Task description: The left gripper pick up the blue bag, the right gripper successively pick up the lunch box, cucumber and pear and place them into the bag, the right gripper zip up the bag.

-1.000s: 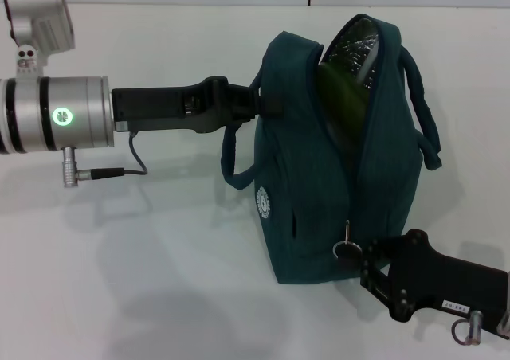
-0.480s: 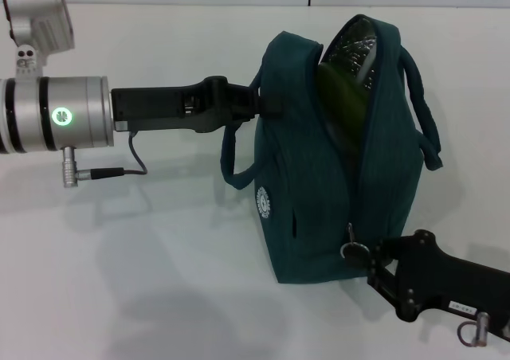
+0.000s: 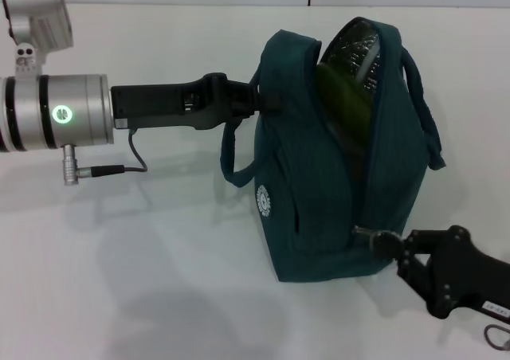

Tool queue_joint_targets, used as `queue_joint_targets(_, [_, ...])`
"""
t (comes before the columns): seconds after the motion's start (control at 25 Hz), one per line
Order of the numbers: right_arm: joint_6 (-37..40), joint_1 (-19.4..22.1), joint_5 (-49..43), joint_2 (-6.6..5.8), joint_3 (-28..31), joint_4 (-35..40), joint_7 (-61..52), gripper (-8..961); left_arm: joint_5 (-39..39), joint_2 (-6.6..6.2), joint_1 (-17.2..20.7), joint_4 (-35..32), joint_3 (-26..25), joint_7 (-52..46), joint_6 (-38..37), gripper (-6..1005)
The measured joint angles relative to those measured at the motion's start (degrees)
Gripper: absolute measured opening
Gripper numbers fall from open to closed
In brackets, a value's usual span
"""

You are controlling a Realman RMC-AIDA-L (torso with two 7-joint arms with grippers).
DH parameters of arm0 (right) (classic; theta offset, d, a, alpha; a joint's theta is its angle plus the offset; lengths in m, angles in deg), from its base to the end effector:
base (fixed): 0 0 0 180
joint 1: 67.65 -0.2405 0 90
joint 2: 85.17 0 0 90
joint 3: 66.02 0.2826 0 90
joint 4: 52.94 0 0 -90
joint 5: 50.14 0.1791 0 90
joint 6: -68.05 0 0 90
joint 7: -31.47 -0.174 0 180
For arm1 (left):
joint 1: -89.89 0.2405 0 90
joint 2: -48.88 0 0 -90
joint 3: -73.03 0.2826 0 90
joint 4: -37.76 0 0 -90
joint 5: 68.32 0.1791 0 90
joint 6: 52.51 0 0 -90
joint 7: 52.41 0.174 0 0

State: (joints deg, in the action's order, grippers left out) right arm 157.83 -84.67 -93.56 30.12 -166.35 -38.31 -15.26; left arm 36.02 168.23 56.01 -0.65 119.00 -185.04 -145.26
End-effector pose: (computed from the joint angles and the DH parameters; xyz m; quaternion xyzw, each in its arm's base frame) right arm 0.2648 0.2311 -0.0745 -0.8872 0.1928 0.3960 0.1372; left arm -0.1976 0.3363 -0.0384 0.7699 0.5537 0.3110 0.0621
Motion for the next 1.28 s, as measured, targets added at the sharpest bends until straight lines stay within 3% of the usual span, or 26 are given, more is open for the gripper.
queue_joint_targets(0.84, [4.2, -1.2, 2.8, 0.18, 2.5, 0.5, 1.3, 10, -0.5, 0.01, 0.1, 0.7, 0.0, 2.4, 0.1, 87])
queue_joint_targets(1.28, [4.1, -1.6, 2.9, 0.30, 2.5, 1.0, 1.2, 10, -6.6, 0.14, 2.4, 1.6, 0.5, 9.5, -0.3, 88])
